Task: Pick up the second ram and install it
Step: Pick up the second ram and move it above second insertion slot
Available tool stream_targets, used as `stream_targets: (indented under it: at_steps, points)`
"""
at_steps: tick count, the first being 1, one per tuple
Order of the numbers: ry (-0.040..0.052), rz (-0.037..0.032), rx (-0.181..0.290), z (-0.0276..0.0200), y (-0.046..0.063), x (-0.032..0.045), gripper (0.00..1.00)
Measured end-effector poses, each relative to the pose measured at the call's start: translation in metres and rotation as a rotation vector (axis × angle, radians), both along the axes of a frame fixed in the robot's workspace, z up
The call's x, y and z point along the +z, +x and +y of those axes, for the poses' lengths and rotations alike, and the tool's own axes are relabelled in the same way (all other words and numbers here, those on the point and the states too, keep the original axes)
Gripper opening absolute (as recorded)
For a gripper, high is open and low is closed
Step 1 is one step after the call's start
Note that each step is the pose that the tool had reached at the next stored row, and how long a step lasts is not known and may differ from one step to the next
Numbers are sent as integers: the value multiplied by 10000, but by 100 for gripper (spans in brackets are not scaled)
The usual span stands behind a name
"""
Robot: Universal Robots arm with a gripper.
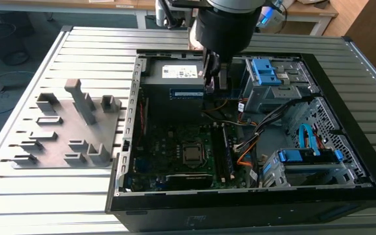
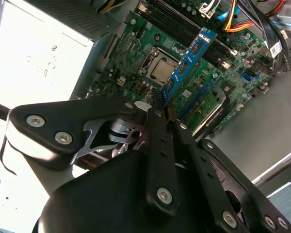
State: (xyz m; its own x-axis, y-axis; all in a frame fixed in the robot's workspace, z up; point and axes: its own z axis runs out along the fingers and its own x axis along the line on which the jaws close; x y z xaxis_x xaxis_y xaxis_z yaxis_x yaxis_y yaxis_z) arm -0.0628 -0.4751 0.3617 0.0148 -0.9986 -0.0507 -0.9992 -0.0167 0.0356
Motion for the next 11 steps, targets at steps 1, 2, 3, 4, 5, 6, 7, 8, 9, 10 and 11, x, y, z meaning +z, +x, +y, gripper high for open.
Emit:
stream_targets:
  at_steps: [1, 2, 3, 4, 5, 6, 7, 8, 9, 10, 11]
  points:
    - [0, 0, -1, 0, 2, -14, 14]
    - [-1, 1, -2, 0, 3, -27, 14]
    - [0, 0, -1, 0, 6, -40, 14]
    - [-1, 1, -1, 0, 7, -53, 14]
    - [-1, 0, -2, 0, 8, -66, 14]
    - [-1, 1, -2, 0, 9, -80, 14]
    - [-1, 1, -1, 0, 10, -95, 14]
    - [-1, 1, 0, 0, 10, -109, 14]
    - [0, 0, 0, 0, 12, -147, 14]
    - [-1, 0, -1, 0, 13, -178, 14]
    - [0, 0, -1, 0, 13, -191, 14]
